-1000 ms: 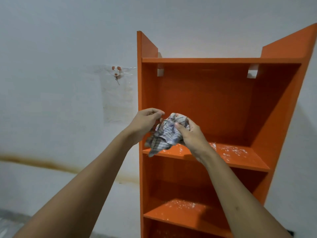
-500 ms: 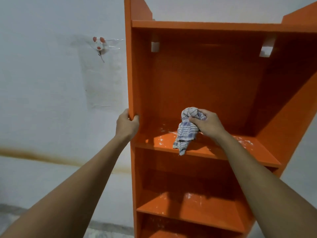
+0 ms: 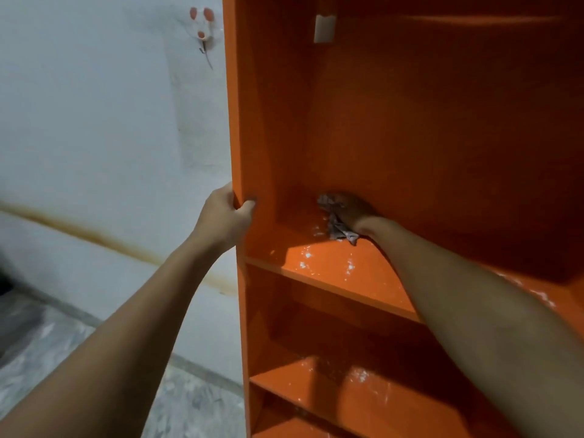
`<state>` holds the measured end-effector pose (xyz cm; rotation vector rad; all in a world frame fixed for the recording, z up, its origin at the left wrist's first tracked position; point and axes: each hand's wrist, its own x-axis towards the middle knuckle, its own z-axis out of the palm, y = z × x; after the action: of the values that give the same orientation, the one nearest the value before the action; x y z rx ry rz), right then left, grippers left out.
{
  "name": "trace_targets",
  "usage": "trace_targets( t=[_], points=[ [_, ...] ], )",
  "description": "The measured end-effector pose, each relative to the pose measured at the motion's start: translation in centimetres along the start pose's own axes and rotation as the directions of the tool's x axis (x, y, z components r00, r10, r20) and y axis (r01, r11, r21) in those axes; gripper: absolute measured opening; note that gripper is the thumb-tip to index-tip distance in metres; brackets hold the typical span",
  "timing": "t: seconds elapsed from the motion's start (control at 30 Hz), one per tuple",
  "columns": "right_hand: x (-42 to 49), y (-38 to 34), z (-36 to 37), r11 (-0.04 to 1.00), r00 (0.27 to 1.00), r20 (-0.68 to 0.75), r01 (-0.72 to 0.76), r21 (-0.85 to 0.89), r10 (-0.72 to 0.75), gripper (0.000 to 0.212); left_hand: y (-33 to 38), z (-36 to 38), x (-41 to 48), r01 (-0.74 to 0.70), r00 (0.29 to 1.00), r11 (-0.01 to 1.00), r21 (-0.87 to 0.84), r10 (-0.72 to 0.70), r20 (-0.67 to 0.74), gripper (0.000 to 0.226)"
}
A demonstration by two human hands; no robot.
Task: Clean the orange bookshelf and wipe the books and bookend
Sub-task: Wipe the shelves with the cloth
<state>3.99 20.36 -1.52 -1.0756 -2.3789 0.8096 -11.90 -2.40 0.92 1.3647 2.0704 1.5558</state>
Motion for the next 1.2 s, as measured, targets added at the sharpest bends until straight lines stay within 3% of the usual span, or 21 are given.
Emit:
trace_targets(
  t=[0.23,0.37,0.53,0.63,0.73,0.8,0.87,1.03,1.1,1.2],
  points=[
    [-0.7,-0.4,1.4,0.996,0.987,0.161,0.031,-0.086,-0.017,0.049,0.5,-0.1,-0.6,0.022,1.0,1.0,-0.004,-0.022,-0.002,0.046],
    [-2.2,-2.8,3.8,0.939,0.965,0.261,0.122,-0.322,-0.036,0.06,0.6,-0.1,-0.7,0.025,1.0,1.0,0.004,-0.025,0.009,0.046],
    [-6.5,-5.6,5.2,0.898,0.871,0.285,0.435,-0.069,-0.401,0.038,0.6,-0.3,-0.8,0.0,1.0,1.0,0.004,0.0,0.019,0.044],
    [-9.1,-6.9,6.1,0.888,0.849,0.295,0.459,-0.005,-0.438,0.025,0.7,-0.4,-0.9,-0.018,1.0,1.0,0.01,0.018,0.02,0.041],
    [-12.4,-8.3,6.5,0.816,0.771,0.293,0.573,0.068,-0.566,0.038,0.8,-0.3,-1.0,-0.031,1.0,0.999,0.008,0.031,0.005,0.028],
    [-13.9,-8.9,6.2,0.788,0.734,0.304,0.607,0.109,-0.607,0.049,1.0,-0.4,-1.0,-0.019,1.0,1.0,0.009,0.019,-0.001,0.032],
    [-14.5,-9.6,5.0,0.82,0.78,0.254,0.538,0.197,-0.572,0.052,1.1,-0.7,-1.0,-0.01,1.0,1.0,-0.001,0.01,0.016,0.034],
    [-10.7,-9.3,-1.0,0.872,0.93,-0.057,0.36,0.331,-0.362,0.039,0.7,-0.7,-1.1,-0.029,0.999,1.0,0.005,0.028,0.027,0.021],
    [-8.2,-8.4,-2.6,0.914,0.957,-0.106,0.288,0.286,-0.269,0.033,0.6,-0.5,-1.0,-0.022,1.0,1.0,-0.014,0.022,0.01,0.017],
    [-4.2,-6.5,-3.7,0.982,0.975,-0.146,0.177,0.069,-0.165,0.033,0.6,-0.2,-0.9,-0.008,1.0,1.0,-0.02,0.008,0.006,0.034]
  ],
)
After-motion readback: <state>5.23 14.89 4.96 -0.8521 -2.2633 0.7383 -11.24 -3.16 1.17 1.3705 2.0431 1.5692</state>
